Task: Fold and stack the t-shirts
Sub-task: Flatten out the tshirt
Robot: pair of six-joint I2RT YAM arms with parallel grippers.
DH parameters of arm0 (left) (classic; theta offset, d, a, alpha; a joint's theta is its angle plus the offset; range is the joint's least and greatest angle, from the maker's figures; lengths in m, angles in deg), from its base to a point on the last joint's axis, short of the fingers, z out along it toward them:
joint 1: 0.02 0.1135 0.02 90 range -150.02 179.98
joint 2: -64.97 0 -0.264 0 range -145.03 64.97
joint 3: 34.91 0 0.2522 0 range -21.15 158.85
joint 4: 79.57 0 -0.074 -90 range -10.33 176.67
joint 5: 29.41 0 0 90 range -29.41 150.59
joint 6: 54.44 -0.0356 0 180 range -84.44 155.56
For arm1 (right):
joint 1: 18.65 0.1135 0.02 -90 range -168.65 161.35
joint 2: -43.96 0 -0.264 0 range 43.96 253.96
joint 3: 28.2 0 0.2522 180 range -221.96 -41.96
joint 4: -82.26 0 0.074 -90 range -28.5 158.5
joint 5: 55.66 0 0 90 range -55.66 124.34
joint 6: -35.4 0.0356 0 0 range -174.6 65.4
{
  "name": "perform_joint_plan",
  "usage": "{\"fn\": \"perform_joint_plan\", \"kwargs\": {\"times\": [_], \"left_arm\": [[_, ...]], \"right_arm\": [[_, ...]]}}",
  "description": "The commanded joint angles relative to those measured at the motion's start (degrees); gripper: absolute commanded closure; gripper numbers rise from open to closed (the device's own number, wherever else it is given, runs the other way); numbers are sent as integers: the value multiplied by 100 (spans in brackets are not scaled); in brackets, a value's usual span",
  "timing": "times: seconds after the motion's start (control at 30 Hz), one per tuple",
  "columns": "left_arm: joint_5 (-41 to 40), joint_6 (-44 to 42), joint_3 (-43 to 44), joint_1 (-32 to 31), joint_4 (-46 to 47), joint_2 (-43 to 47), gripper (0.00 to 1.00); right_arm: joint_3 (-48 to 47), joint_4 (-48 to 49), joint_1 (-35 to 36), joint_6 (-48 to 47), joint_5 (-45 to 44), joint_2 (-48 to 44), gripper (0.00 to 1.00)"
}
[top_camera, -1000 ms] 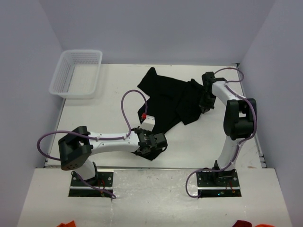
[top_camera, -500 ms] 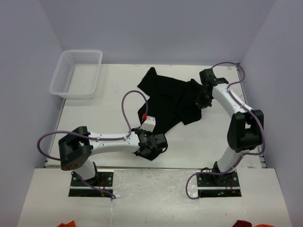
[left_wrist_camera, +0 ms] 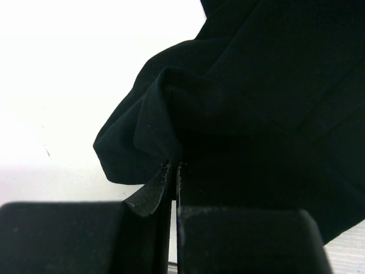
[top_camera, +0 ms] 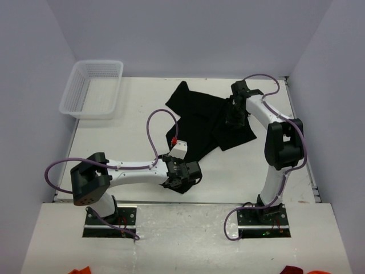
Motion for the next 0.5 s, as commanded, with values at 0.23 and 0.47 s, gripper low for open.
{"fn": "perform_joint_plan", "kwargs": {"times": [0.23,0.47], "left_arm": [[-118,-46,87,-36,116,-74,100],[-144,-37,35,-36,64,57,100]], "right_arm": [[209,-5,-154,90,-1365,-601,30],[-44,-136,-700,276,-811,12,100]]}}
